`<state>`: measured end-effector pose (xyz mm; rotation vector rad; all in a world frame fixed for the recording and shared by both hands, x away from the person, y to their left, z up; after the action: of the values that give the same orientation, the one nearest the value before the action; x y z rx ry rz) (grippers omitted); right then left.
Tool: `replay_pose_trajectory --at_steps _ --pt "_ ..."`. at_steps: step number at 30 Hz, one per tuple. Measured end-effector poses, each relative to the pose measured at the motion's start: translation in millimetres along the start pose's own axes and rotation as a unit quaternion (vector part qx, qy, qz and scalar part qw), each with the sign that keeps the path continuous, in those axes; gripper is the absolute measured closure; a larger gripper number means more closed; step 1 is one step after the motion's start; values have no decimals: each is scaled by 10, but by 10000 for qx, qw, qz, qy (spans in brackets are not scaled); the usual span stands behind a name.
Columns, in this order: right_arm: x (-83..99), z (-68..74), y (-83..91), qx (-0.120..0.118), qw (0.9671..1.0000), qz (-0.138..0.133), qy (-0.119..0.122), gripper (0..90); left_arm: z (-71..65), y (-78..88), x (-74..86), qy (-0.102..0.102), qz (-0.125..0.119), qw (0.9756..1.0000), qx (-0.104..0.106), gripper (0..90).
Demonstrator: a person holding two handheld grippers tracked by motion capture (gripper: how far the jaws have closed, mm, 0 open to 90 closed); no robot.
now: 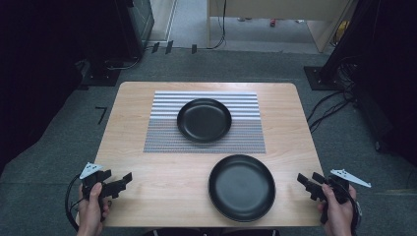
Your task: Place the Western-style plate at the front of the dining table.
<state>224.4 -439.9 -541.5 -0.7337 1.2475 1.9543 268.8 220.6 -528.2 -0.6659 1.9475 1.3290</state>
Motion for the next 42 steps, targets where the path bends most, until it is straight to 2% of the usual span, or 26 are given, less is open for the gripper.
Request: replay_pose_trajectory --at_steps 7,10,13,18,19,22,23,24,25,27,32,42 --pt "97 -79 58 121 9999 55 -11 251 143 71 92 47 20 9998 -202 103" --pt "131 -84 56 210 9997 98 64 253 165 61 148 -17 90 9995 -293 103" --pt "140 -58 39 369 9989 106 274 253 155 33 188 -93 132 9992 -354 103" --pt "179 26 -17 815 9929 164 846 242 115 13 209 -271 118 9985 -456 99" --pt "189 41 -30 893 9912 159 969 237 97 6 224 -390 116 9977 -540 99" --pt "209 72 -51 1065 9870 198 1185 229 78 -1 241 -512 113 9967 -619 99" --pt "211 78 -56 1083 9864 210 1220 222 57 -12 260 -663 114 9950 -737 98" --pt "211 78 -56 1083 9864 210 1220 222 57 -12 260 -663 114 9950 -737 98" --pt "217 87 -63 1109 9852 246 1287 212 25 -30 285 -875 132 9920 -902 98" --pt "222 98 -74 1145 9835 265 1378 202 -5 -36 293 -952 148 9916 -863 97" --pt "222 97 -74 1148 9835 267 1371 198 -5 -41 292 -1027 184 9916 -765 84" --pt "222 96 -75 1152 9836 272 1364 194 -3 -41 292 -1032 187 9916 -752 84"
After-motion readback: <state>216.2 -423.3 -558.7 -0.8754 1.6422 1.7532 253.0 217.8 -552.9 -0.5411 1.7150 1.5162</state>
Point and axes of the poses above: each handheld gripper's, and its own axes: y roughly backward along the jaws, x roughly out of its underside, z roughly to its left, the point moved 5 cm from there along -y, roughly forward along the jaws, and after that the axes turned 4 degrees about -z, right-handed, at the moved point
